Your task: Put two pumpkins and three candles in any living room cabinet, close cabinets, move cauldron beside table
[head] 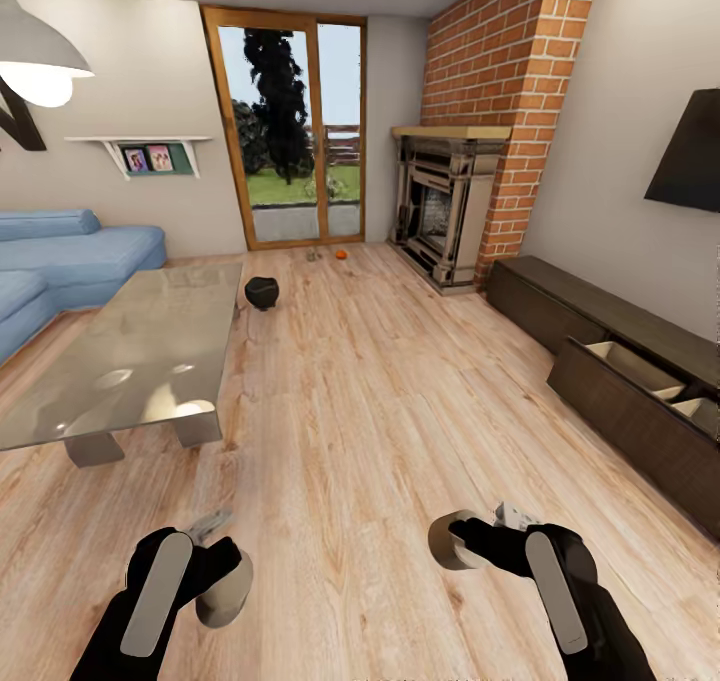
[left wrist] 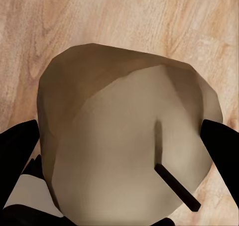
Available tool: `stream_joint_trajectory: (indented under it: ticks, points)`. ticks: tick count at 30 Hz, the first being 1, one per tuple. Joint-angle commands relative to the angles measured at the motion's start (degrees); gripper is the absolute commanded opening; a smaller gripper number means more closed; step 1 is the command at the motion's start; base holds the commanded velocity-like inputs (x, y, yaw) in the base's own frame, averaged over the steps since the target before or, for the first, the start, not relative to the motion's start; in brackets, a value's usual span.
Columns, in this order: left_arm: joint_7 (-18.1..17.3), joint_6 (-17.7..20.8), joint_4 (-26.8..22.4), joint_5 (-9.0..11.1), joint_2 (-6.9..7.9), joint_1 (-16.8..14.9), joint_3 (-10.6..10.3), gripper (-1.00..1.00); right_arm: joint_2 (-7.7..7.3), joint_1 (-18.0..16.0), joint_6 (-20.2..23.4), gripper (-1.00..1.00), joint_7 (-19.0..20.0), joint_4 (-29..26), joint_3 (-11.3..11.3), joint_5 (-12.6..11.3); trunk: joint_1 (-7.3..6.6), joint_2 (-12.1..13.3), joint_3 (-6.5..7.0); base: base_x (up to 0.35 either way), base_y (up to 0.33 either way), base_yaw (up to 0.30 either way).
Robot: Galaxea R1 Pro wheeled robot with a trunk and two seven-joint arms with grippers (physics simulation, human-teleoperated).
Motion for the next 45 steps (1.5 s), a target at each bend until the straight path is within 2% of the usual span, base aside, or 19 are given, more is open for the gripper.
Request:
stream_joint_trajectory:
  ticks: [1,13,20,24,32,40,45]
  points:
    - [0.58,0.13,-0.07,0.59,-0.04,-0.03,0.1,-1.0,0.05,-0.05,0.15,-1.0,-0.52,-0.05,-0.19,-0.76,0.0,-0.03,-0.13,0.0,0.0,-0.185]
    - [0.57,0.13,-0.07,0.6,-0.04,-0.03,0.09,-1.0,0.22,-0.05,0.03,-1.0,-0.52,0.67,-0.42,-0.82,0.0,-0.03,-1.01,0.0,0.0,-0.185]
    - [0.58,-0.37,-0.08,0.59,-0.04,-0.03,-0.95,-1.0,0.28,-0.05,0.16,-1.0,-0.52,1.31,-3.54,-0.9,0.0,-0.03,-1.52,0.079,0.0,-0.185]
    - [0.5,-1.8,-0.08,0.59,-0.04,-0.03,-1.11,-1.0,0.32,-0.05,0.17,-1.0,-0.52,1.28,-3.74,-0.84,0.0,-0.03,-1.76,0.253,0.0,-0.218]
    - [0.49,-2.13,-0.07,0.58,-0.04,-0.03,-1.14,-1.0,0.6,-0.05,0.08,-1.0,-0.48,1.19,-3.76,-0.76,0.0,-0.03,-2.0,0.316,0.063,-0.252]
    - [0.58,-2.23,-0.07,0.41,-0.04,-0.03,-2.59,-1.0,0.6,-0.05,0.08,-1.0,-0.44,1.18,-3.74,-0.76,0.0,-0.03,-2.04,0.326,0.132,-0.038]
    - [0.58,-2.24,-0.07,0.41,-0.04,-0.03,-2.71,-1.0,0.48,-0.05,0.08,-1.0,-0.44,1.13,-3.75,-0.76,0.0,-0.03,-2.04,0.327,0.169,-0.001]
